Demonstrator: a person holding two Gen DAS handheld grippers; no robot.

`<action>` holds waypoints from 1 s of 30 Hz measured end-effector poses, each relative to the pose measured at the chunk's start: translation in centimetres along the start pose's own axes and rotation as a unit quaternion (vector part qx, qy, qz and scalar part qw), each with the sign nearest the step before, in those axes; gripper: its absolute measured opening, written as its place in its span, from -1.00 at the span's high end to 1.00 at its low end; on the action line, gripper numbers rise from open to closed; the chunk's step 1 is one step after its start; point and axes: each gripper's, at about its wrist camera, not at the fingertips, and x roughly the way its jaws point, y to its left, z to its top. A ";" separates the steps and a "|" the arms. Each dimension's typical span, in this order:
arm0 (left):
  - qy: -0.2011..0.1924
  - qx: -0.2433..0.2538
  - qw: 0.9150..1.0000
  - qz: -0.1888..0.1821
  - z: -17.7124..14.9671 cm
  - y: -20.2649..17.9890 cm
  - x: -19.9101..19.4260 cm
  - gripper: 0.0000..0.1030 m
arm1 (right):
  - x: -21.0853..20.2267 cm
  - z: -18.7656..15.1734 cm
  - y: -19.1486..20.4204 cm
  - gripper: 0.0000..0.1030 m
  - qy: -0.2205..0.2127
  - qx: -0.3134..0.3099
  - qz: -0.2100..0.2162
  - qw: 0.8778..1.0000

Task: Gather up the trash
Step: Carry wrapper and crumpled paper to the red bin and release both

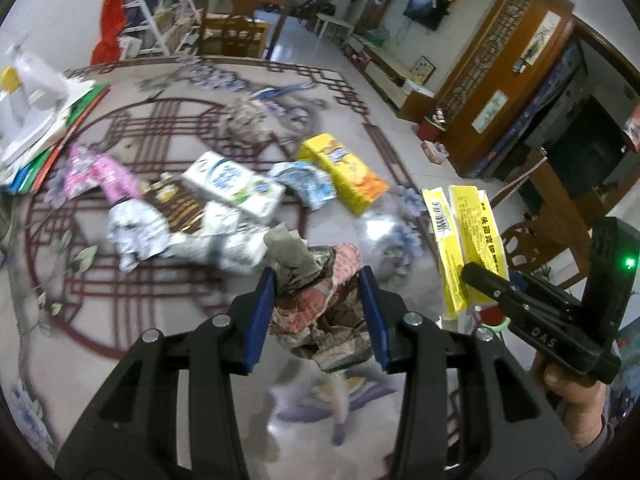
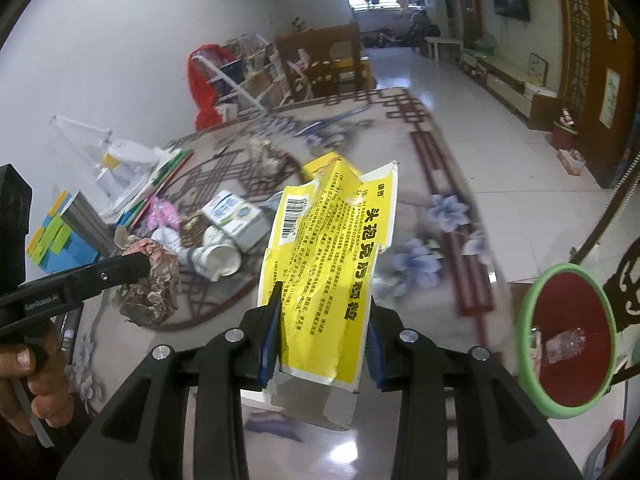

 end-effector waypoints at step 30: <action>0.067 0.140 0.975 -0.160 3.1 -26.1 12.0 0.21 | -10.8 -1.3 -24.0 0.34 -0.067 0.144 -0.152 0.976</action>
